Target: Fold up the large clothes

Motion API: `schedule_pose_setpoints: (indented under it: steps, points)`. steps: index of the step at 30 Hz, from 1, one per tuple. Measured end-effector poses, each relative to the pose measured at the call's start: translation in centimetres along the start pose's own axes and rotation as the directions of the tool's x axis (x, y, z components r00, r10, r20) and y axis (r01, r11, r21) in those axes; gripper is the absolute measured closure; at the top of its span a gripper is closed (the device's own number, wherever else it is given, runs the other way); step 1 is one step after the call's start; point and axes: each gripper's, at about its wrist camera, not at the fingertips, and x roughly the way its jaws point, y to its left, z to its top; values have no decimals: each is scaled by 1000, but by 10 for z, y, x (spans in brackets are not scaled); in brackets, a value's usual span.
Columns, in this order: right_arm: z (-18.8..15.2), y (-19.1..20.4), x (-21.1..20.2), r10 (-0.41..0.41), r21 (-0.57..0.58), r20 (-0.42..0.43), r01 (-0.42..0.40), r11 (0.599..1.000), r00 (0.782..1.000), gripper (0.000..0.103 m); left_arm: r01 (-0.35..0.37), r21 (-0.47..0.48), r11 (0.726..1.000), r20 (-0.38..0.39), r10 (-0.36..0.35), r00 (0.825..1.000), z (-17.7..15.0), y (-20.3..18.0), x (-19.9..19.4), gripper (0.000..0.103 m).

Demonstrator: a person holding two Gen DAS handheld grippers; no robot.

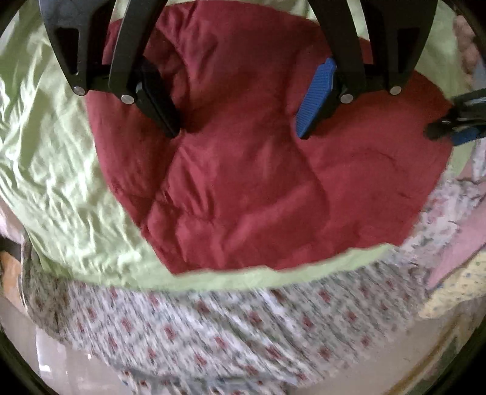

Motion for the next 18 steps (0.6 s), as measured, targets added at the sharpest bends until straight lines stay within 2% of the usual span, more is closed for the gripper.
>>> schedule_pose_setpoints:
  steps: [2, 4, 6, 9, 14, 18]
  points:
    - [7, 8, 1, 31, -17, -11, -32, 999, 999, 23, 4, 5, 1000, -8, -4, 1000, 2, -2, 4, 0]
    - [14, 13, 15, 69, -23, -64, -71, 997, 996, 23, 9, 10, 1000, -11, -9, 1000, 7, -2, 8, 0]
    - [18, 16, 33, 49, -41, -112, -54, 998, 993, 22, 10, 11, 1000, -14, -10, 1000, 10, -3, 12, 0]
    - [28, 11, 55, 28, -36, -131, -33, 999, 991, 20, 4, 15, 1000, -16, -4, 1000, 18, -2, 20, 0]
    - [50, -11, 81, -5, 26, -141, 8, 1000, 990, 20, -15, 7, 1000, -17, 15, 1000, 39, 3, 40, 0]
    - [51, -25, 91, 4, 77, -145, 8, 997, 989, 20, -27, -12, 1000, -15, 27, 1000, 49, 7, 53, 0]
